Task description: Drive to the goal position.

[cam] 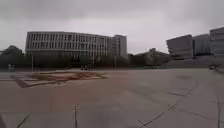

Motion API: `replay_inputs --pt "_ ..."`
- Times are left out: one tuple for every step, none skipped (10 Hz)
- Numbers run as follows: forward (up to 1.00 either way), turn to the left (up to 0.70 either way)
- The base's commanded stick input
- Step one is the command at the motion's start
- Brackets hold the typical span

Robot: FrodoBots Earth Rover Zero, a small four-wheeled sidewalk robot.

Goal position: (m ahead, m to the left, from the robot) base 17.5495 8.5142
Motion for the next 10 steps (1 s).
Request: replay_inputs --pt "0.70 0.00" --pt "0.70 0.00" --pt "0.70 0.00" --pt "0.70 0.00" --pt "0.70 0.00" --pt "0.70 0.00" --pt "0.70 0.00" --pt "0.70 0.00" --pt "0.70 0.00" --pt "0.70 0.00"
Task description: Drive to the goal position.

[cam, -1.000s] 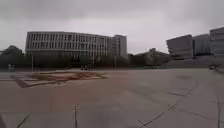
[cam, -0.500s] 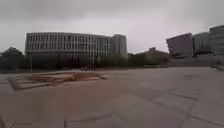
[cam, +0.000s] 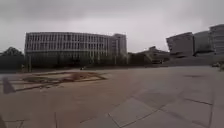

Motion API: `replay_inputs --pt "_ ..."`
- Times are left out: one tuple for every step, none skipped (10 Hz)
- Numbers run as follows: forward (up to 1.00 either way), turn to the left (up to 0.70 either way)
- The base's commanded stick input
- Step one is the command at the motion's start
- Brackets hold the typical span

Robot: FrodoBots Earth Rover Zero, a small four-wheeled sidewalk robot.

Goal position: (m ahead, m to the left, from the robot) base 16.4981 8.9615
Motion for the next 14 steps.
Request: replay_inputs --pt "0.70 0.00" --pt "0.70 0.00" --pt "0.70 0.00" --pt "0.70 0.00" --pt "0.70 0.00" --pt "0.70 -0.05" --pt "0.70 -0.14" --pt "0.70 -0.14" --pt "0.70 0.00" --pt "0.70 0.00" --pt "0.70 0.00" --pt "0.70 -0.03" --pt "0.70 -0.06" --pt "0.70 -0.05"
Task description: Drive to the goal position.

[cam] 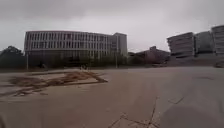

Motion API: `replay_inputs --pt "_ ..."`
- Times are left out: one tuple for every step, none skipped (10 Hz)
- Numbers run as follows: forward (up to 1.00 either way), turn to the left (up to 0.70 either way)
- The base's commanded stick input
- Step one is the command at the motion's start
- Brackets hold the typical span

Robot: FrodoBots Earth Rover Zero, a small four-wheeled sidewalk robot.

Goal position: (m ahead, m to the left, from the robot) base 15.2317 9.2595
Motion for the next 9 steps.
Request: replay_inputs --pt "0.70 -0.02" --pt "0.70 0.00" --pt "0.70 0.00" --pt "0.70 0.00" --pt "0.70 0.00" --pt "0.70 0.00" --pt "0.70 -0.12" --pt "0.70 -0.01" --pt "0.70 -0.07"
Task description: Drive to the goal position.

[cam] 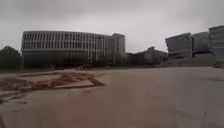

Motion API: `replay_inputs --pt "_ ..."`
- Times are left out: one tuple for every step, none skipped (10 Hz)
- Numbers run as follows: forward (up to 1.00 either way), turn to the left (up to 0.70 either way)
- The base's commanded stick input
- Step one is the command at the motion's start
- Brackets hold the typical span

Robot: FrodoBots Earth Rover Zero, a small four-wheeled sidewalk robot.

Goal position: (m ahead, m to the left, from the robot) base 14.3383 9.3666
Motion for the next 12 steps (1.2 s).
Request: replay_inputs --pt "0.70 -0.04" --pt "0.70 0.00" --pt "0.70 -0.03" --pt "0.70 -0.13" --pt "0.70 0.00" --pt "0.70 -0.02" --pt "0.70 -0.05" --pt "0.70 0.00" --pt "0.70 -0.02" --pt "0.70 -0.14" --pt "0.70 -0.02" --pt "0.70 -0.09"
